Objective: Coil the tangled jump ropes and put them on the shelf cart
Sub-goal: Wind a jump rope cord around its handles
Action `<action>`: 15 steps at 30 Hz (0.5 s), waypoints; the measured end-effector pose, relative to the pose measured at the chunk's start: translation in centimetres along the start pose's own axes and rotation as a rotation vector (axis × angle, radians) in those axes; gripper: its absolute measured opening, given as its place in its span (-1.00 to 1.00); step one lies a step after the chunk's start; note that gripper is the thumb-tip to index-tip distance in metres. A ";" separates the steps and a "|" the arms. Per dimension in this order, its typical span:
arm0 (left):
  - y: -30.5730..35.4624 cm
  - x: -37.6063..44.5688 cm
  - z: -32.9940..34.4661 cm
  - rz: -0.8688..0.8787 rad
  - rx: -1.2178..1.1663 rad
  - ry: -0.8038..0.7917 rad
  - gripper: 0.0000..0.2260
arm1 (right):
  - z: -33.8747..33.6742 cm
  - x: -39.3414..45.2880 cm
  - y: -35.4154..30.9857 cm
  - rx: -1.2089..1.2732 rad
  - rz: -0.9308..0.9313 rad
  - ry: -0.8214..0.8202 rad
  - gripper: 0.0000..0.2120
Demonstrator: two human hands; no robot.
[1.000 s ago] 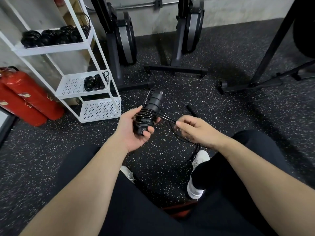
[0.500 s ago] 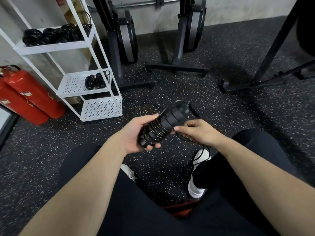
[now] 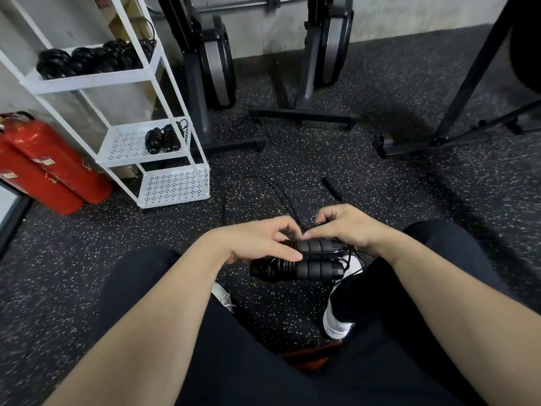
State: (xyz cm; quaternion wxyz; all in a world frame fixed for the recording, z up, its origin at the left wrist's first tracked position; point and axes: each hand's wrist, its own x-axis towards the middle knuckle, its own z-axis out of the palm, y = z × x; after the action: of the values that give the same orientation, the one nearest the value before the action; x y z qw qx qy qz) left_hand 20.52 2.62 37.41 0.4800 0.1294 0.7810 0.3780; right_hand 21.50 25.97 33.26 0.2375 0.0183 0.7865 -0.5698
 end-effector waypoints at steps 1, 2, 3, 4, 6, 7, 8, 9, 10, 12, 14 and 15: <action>0.1 0.0 0.0 -0.007 0.043 0.012 -0.54 | 0.1 0.0 0.0 0.010 -0.014 0.005 -0.68; 0.3 0.1 0.1 -0.006 0.087 0.023 -0.44 | 0.2 0.1 0.1 0.017 -0.033 0.010 -0.67; 0.5 0.1 0.1 -0.003 0.147 0.032 -0.35 | 0.4 0.2 0.1 0.023 -0.053 0.023 -0.66; 0.5 0.3 0.2 -0.006 0.217 0.045 -0.31 | 0.6 0.3 0.1 0.025 -0.073 0.037 -0.64; 0.6 0.7 0.4 -0.009 0.328 0.085 -0.33 | 1.0 0.5 0.3 0.005 -0.109 0.063 -0.61; 0.7 0.8 0.5 -0.005 0.351 0.106 -0.38 | 1.2 0.5 0.3 -0.018 -0.126 0.077 -0.59; 0.6 1.0 0.5 0.000 0.357 0.129 -0.46 | 1.4 0.6 0.3 -0.044 -0.146 0.095 -0.58; 0.6 1.2 0.6 0.006 0.360 0.155 -0.53 | 1.5 0.6 0.2 -0.064 -0.167 0.116 -0.57; 0.5 1.5 0.8 0.010 0.364 0.182 -0.59 | 1.6 0.6 0.3 -0.084 -0.191 0.137 -0.57; 0.3 1.9 1.1 0.010 0.372 0.251 -0.63 | 1.9 0.6 0.3 -0.151 -0.232 0.180 -0.59; 0.1 2.1 1.4 -0.014 0.419 0.339 -0.58 | 2.0 0.5 0.2 -0.235 -0.245 0.199 -0.67; -0.1 2.2 1.5 -0.027 0.449 0.387 -0.58 | 2.0 0.4 0.1 -0.258 -0.235 0.198 -0.75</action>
State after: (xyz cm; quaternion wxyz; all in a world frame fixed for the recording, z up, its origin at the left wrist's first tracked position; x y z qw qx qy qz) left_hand 20.67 4.49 35.49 0.2865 0.1473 0.9238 0.2070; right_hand 21.86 24.06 32.47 0.0910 -0.0484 0.8693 -0.4834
